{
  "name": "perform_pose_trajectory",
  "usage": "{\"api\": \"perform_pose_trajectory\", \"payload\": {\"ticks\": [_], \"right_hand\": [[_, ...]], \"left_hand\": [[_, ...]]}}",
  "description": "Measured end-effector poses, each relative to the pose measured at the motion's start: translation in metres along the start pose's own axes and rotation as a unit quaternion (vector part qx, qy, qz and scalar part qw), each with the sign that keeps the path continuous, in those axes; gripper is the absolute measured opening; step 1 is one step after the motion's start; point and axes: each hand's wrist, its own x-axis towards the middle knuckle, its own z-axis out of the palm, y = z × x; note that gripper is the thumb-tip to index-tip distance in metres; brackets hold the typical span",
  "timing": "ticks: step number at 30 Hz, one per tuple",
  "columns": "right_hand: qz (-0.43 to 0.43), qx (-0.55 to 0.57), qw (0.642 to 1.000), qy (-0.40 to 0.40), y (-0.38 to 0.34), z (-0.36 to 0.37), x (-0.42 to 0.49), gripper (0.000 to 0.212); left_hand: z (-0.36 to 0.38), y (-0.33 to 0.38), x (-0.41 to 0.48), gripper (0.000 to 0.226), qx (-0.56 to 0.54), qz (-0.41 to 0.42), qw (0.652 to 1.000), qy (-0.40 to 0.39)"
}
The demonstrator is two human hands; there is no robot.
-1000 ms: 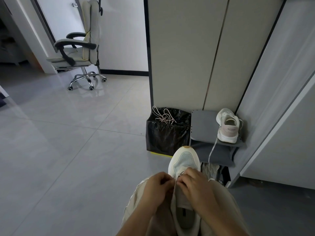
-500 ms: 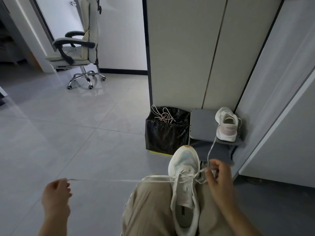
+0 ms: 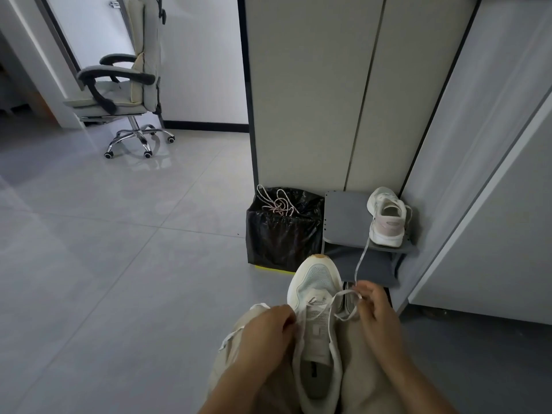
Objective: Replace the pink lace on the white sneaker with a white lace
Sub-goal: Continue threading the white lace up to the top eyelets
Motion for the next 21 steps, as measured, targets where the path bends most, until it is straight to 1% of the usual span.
{"api": "perform_pose_trajectory", "payload": {"ticks": [2,5,6,7,8,9,11,12,13,14,15,17,18,20,21], "right_hand": [[0.004,-0.014,1.0,-0.015,-0.002,0.0,-0.001,0.021],[-0.02,-0.022,0.999,-0.03,-0.004,0.0,-0.003,0.026],[-0.024,-0.019,0.999,-0.036,-0.005,-0.001,-0.003,0.025],[-0.026,-0.011,0.999,-0.044,-0.007,-0.001,-0.004,0.023],[-0.033,-0.002,0.998,-0.046,-0.008,0.0,-0.005,0.023],[-0.043,0.007,0.998,-0.041,-0.01,0.0,-0.006,0.023],[-0.058,0.014,0.998,-0.016,-0.013,0.002,-0.007,0.026],[-0.06,0.011,0.998,-0.004,-0.014,0.003,-0.007,0.026],[-0.058,0.003,0.998,0.002,-0.014,0.004,-0.007,0.026],[-0.054,-0.009,0.998,-0.002,-0.014,0.004,-0.007,0.025],[-0.049,-0.023,0.998,-0.017,-0.013,0.004,-0.007,0.024],[-0.045,-0.051,0.996,-0.059,-0.014,0.003,-0.008,0.023],[-0.045,-0.06,0.994,-0.074,-0.016,0.004,-0.009,0.022],[-0.044,-0.062,0.994,-0.077,-0.019,0.004,-0.01,0.021],[-0.04,-0.057,0.995,-0.069,-0.019,0.004,-0.011,0.022]], "left_hand": [[-0.009,-0.013,-0.001,0.013,-0.036,0.014,0.999,-0.004],[-0.036,-0.042,-0.008,0.016,-0.059,-0.004,0.998,0.021],[-0.043,-0.056,-0.012,0.01,-0.057,-0.019,0.998,0.029],[-0.049,-0.069,-0.017,0.007,-0.05,-0.039,0.997,0.035],[-0.054,-0.081,-0.022,0.022,-0.04,-0.055,0.997,0.047],[-0.059,-0.091,-0.027,0.031,-0.025,-0.074,0.996,0.052],[-0.063,-0.105,-0.035,0.039,0.003,-0.124,0.991,0.041],[-0.063,-0.105,-0.037,0.037,0.02,-0.145,0.989,0.024],[-0.062,-0.103,-0.037,0.028,0.043,-0.154,0.987,0.012],[-0.058,-0.096,-0.037,0.016,0.058,-0.147,0.987,0.011],[-0.053,-0.087,-0.035,0.01,0.061,-0.135,0.989,0.011],[-0.04,-0.059,-0.03,0.027,0.021,-0.067,0.997,0.017],[-0.033,-0.043,-0.028,0.032,-0.008,-0.031,0.999,0.019],[-0.022,-0.015,-0.022,0.025,-0.057,0.019,0.998,0.001],[-0.016,-0.007,-0.018,0.021,-0.064,0.021,0.998,-0.004]]}}
